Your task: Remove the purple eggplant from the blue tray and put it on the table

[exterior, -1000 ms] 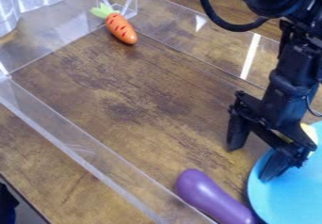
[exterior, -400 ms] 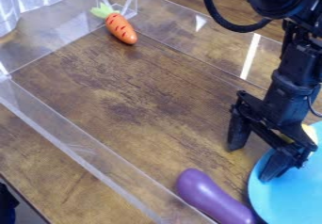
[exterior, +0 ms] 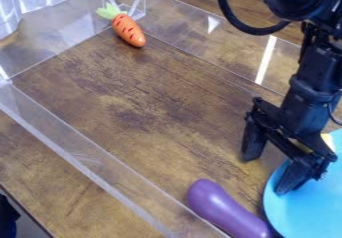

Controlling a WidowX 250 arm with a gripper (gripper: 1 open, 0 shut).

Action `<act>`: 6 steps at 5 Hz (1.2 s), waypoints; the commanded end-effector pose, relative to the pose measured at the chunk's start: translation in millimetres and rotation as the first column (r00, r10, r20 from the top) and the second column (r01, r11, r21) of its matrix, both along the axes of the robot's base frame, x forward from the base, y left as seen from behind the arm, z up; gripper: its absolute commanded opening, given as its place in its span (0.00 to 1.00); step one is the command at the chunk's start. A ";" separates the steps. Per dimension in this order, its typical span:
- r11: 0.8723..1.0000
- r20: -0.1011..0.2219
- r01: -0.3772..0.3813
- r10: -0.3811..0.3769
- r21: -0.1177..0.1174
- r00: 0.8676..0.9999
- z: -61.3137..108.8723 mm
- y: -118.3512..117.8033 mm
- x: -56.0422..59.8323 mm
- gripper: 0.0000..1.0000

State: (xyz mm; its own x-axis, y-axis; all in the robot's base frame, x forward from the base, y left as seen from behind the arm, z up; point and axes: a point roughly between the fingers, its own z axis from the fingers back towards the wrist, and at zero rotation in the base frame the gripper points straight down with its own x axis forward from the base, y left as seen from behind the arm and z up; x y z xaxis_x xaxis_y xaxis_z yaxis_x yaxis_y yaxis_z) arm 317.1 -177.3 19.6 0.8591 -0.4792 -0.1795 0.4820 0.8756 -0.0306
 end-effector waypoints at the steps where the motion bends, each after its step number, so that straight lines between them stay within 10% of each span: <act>1: 0.998 -0.019 0.064 -0.064 -0.010 0.998 -1.0 -12.1 -9.3 1.00; 6: 0.992 -0.078 0.122 -0.122 -0.013 0.989 -0.8 -8.5 -12.5 1.00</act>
